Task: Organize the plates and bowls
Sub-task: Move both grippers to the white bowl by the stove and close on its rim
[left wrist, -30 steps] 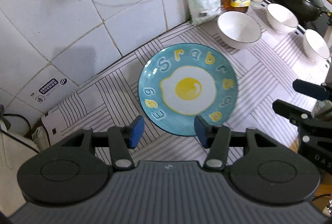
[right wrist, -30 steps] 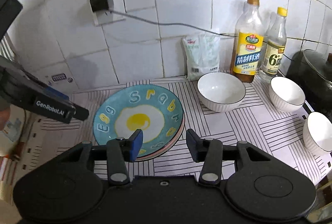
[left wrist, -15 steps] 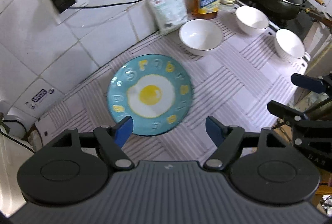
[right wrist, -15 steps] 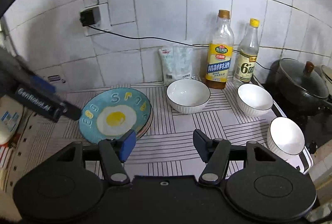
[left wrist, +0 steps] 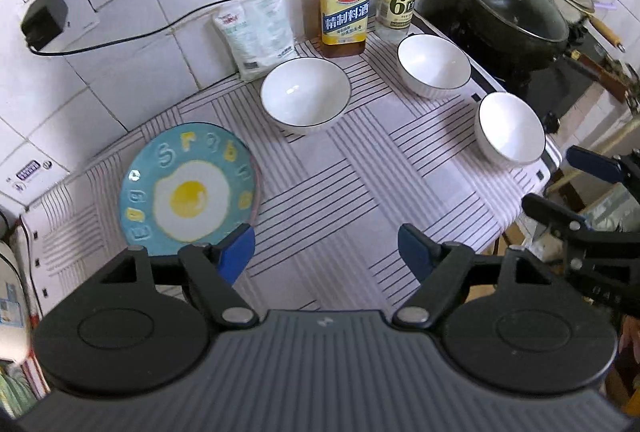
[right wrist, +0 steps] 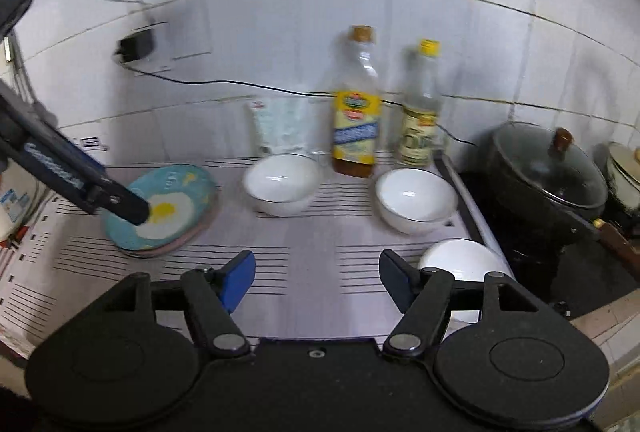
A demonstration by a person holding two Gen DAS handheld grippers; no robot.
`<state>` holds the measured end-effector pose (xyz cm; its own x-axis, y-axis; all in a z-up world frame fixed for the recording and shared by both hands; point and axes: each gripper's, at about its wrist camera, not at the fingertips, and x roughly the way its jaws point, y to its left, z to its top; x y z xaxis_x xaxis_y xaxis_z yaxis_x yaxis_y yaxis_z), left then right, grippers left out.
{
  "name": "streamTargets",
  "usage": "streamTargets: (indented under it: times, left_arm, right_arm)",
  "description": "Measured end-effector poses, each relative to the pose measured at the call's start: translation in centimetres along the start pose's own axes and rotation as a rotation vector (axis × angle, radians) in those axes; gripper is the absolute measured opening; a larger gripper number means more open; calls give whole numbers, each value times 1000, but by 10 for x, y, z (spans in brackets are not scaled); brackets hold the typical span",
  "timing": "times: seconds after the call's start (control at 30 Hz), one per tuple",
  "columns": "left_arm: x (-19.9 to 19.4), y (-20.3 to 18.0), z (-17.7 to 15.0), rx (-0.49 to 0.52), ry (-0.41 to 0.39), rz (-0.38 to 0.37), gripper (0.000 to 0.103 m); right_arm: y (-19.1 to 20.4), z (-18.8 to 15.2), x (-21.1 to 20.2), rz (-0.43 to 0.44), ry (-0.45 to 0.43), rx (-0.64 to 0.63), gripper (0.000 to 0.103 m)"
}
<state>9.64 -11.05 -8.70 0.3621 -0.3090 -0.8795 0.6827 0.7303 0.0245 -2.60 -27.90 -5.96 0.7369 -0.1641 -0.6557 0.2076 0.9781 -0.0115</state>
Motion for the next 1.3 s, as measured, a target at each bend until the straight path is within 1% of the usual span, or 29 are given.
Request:
streamTargets:
  times: [0.13,0.17,0.2,0.27,0.33,0.43,0.57,0.73,0.83,0.9,0.97,1.07,1.17,1.23,1.3]
  left_arm:
    - [13,-24,8,-38,1,2,78]
    - [16,-29,9,-48,1,6,78]
    - [19,-35,10,-57,-2,8,79]
    - [26,-46,12,-70,-4,12,79]
    - [33,-57,14,-79,3,9,80]
    - [46,-73,18,-79,17,-4,81]
    - [67,-94,23,-67,15,-19,83]
    - [93,-117,37,-86,-2,-58,83]
    - [112,-131,45,-70,-11,-85,83]
    - [122,-139,51,-60,-14,-84,83]
    - [129,-145,57,-65,-25,-65,83]
    - [139,-153,62,-62,-25,-83,83]
    - [156,-161,64,-59,-13,-107,83]
    - [169,-166,63,-56,-9,-119,83]
    - [181,-170,63,-61,-3,-129,81]
  right_arm:
    - [-43,-11,8,-22,12,-2,75]
    - [-52,-15,11,-28,10,-9,76]
    - [-61,-18,13,-29,5,-15,82]
    - [-78,-28,19,-32,3,-33,87]
    - [-91,-37,24,-41,5,-67,88]
    - [-107,-49,34,-42,42,-110,90]
    - [-127,-66,50,-28,60,-95,94]
    - [-142,-90,77,-27,80,-42,95]
    - [-146,-102,94,-1,46,-53,95]
    - [-149,-111,105,-4,35,-62,95]
    - [-151,-117,117,-18,33,-78,94]
    - [-152,-120,126,-26,16,-82,95]
    - [-153,-121,130,2,-13,-81,95]
    - [-154,-121,136,0,-27,-99,95]
    - [-154,-121,140,-3,-44,-101,95]
